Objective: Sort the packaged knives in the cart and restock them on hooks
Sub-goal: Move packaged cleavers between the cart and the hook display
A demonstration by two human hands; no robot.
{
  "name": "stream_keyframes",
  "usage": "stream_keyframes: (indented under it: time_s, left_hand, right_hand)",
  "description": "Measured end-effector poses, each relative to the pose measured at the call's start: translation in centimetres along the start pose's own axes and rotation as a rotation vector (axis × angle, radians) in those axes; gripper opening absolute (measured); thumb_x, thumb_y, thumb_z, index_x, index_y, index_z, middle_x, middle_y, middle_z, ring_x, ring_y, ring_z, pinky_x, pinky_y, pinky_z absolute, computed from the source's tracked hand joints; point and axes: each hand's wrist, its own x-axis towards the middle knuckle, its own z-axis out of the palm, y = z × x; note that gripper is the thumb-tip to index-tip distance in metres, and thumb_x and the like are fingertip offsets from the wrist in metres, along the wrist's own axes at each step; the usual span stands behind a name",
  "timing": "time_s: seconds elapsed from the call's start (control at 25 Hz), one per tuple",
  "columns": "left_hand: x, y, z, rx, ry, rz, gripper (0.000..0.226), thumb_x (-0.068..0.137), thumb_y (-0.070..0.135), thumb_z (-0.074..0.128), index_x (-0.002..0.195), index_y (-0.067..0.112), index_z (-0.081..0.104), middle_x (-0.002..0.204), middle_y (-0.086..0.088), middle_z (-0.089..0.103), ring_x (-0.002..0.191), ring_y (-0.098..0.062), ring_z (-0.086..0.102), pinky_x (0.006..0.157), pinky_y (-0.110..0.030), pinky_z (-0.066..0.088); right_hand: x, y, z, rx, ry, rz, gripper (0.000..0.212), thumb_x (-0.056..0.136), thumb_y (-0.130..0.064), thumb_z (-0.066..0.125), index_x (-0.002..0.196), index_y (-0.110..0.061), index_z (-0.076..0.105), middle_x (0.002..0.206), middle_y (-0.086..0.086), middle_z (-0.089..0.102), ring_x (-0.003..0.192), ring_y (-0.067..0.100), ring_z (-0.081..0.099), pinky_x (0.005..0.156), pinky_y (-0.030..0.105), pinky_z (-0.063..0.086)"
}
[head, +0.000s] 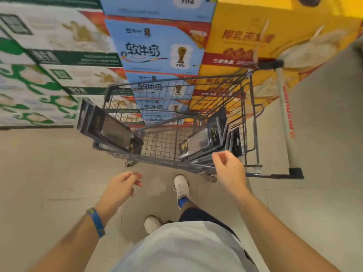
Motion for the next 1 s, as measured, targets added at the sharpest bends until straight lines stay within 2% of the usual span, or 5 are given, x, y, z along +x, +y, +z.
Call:
stream_keyframes:
  time_s: [0.2, 0.48, 0.6, 0.84, 1.0]
  left_hand:
    - [2.3, 4.3, 3.0, 0.001, 0.007, 0.023, 0.028, 0.099, 0.008, 0.046, 0.090, 0.018, 0.072, 0.077, -0.006, 0.072, 0.042, -0.009, 0.047, 0.042, -0.019, 0.038]
    - [6.0, 12.1, 6.5, 0.072, 0.002, 0.013, 0.026, 0.100, 0.018, 0.048, 0.088, 0.025, 0.071, 0.070, 0.007, 0.072, 0.038, 0.001, 0.047, 0.038, -0.012, 0.035]
    - [6.8, 12.9, 6.9, 0.132, -0.060, 0.003, 0.027, 0.101, 0.023, 0.045, 0.091, 0.027, 0.069, 0.075, 0.010, 0.073, 0.042, -0.003, 0.048, 0.042, -0.013, 0.038]
    - [8.2, 12.1, 4.7, 0.156, -0.108, -0.009, 0.025, 0.102, 0.029, 0.044, 0.095, 0.031, 0.069, 0.080, 0.011, 0.072, 0.046, -0.001, 0.051, 0.049, -0.013, 0.042]
    - [8.7, 11.9, 3.7, 0.190, -0.135, 0.029, 0.024, 0.102, 0.030, 0.044, 0.096, 0.031, 0.068, 0.081, 0.012, 0.072, 0.048, -0.001, 0.052, 0.054, -0.017, 0.044]
  right_hand:
    - [8.0, -1.0, -0.8, -0.289, 0.130, -0.052, 0.053, 0.098, -0.041, 0.062, 0.143, -0.016, 0.049, 0.140, 0.005, 0.052, 0.128, 0.025, 0.050, 0.103, 0.042, 0.046]
    - [16.7, -1.4, 1.7, -0.830, -0.020, -0.087, 0.080, 0.098, -0.049, 0.058, 0.159, -0.013, 0.021, 0.160, 0.024, 0.029, 0.138, 0.040, 0.041, 0.103, 0.046, 0.046]
    - [17.6, 0.3, 2.3, -0.936, -0.014, -0.176, 0.057, 0.101, -0.028, 0.053, 0.153, -0.013, 0.035, 0.145, 0.019, 0.045, 0.133, 0.036, 0.042, 0.103, 0.044, 0.041]
    - [13.6, 0.4, 4.2, -0.852, -0.015, -0.500, 0.040, 0.073, -0.030, 0.083, 0.105, -0.013, 0.067, 0.094, 0.009, 0.069, 0.085, 0.028, 0.066, 0.071, 0.037, 0.051]
    - [11.6, 0.6, 6.1, -0.550, -0.329, -0.020, 0.019, 0.094, -0.030, 0.067, 0.104, -0.013, 0.071, 0.098, 0.008, 0.073, 0.087, 0.026, 0.071, 0.070, 0.030, 0.054]
